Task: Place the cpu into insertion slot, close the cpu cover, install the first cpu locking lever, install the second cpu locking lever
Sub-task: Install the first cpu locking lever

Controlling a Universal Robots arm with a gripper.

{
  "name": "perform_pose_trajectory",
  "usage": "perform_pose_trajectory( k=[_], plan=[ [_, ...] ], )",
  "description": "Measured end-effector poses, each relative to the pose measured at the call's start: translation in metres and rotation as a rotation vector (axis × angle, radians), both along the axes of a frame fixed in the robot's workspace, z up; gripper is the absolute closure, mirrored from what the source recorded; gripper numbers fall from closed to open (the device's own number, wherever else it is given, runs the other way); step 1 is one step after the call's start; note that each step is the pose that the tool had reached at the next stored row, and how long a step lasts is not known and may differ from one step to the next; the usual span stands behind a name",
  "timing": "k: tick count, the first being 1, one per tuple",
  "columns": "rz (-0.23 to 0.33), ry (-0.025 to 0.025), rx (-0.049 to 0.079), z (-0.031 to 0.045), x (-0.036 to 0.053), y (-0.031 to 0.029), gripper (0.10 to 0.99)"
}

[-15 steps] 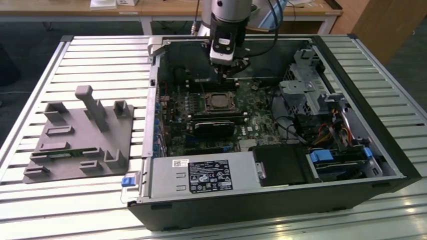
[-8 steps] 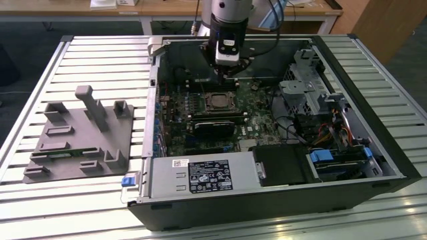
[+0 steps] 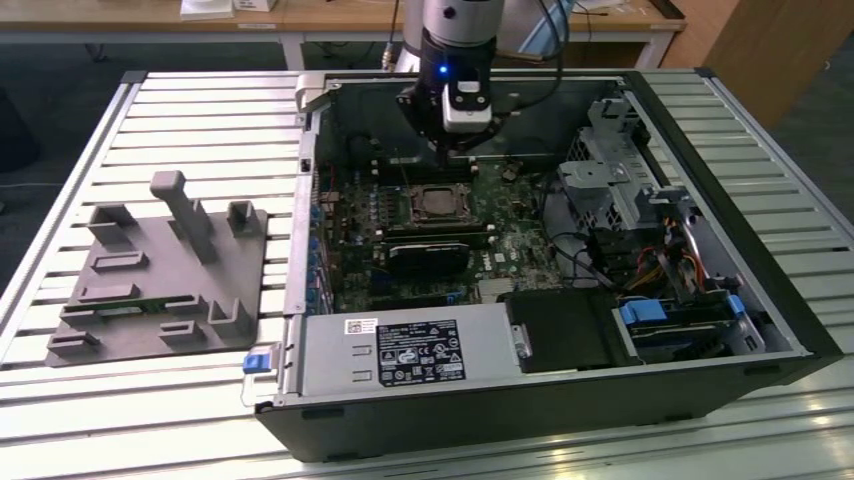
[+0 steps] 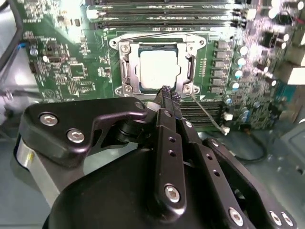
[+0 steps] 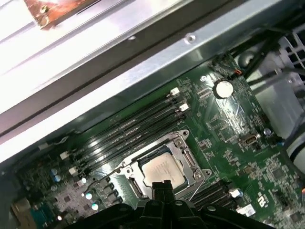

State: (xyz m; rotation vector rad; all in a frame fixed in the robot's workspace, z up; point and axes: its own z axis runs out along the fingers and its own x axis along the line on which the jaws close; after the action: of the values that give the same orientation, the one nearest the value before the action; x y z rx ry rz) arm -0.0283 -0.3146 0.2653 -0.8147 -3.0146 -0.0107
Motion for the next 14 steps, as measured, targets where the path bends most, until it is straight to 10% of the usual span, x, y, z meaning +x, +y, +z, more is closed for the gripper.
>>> perform_pose_trajectory(
  k=[14],
  plan=[
    [0.251, -0.0095, 0.001, -0.002, 0.0, 0.0, 0.98]
  ],
)
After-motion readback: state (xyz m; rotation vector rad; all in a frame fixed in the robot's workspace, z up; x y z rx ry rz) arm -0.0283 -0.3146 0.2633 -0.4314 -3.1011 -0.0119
